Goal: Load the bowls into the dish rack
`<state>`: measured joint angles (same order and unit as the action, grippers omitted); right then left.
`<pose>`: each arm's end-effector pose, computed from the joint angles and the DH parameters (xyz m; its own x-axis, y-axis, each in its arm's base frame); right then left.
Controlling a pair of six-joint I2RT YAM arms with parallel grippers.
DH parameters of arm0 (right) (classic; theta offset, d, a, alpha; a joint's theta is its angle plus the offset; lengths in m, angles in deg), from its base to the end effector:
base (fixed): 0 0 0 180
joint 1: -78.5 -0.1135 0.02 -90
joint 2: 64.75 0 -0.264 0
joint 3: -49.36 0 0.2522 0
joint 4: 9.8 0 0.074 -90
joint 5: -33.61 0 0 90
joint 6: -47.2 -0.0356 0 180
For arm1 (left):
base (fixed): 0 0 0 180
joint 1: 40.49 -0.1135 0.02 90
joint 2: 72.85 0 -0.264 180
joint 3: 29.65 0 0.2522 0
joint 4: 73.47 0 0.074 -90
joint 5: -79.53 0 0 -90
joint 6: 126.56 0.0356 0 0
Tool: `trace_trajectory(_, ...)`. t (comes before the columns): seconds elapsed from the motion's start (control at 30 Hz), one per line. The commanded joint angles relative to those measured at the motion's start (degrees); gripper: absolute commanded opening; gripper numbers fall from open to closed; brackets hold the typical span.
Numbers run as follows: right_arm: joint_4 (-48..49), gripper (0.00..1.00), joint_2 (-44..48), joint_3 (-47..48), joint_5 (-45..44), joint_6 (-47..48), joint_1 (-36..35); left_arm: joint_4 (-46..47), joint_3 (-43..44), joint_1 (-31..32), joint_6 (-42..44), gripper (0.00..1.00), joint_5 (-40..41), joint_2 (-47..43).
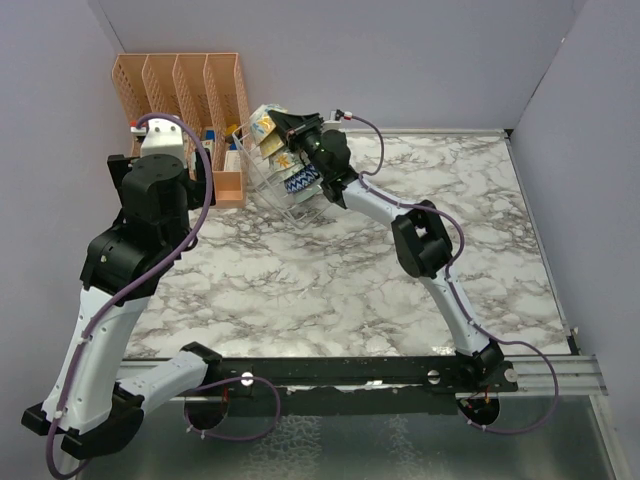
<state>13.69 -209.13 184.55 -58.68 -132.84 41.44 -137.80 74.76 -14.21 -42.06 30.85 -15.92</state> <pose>0.4715 0.3543 0.2540 -0.5714 0.8206 0.0105 -0.1967 -0.1494 0.9690 0.1385 -0.0422 0.4914 -0.2363 0.0364 -0.9710 -0.2579 0.9611 0.0988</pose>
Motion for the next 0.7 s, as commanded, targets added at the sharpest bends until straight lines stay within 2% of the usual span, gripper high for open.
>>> trace_trajectory(0.0,1.43,0.01,3.37,-2.45,-1.69,-4.13,0.67,1.77,-0.21,0.26,0.95,0.99,-0.15,0.24)
trace_trajectory(0.2,-0.06,0.05,4.65,-4.41,-2.05,-4.39,1.42,2.01,-0.13,0.26,0.91,0.99,-0.32,0.87)
trace_trajectory(0.57,-12.50,0.27,8.65,-3.32,-0.39,-4.05,2.59,2.21,0.55,0.26,1.04,0.99,-0.40,1.21)
trace_trajectory(0.67,-13.65,0.28,8.61,-3.27,1.60,-4.41,2.52,2.12,0.45,0.26,0.94,0.99,-0.45,1.04)
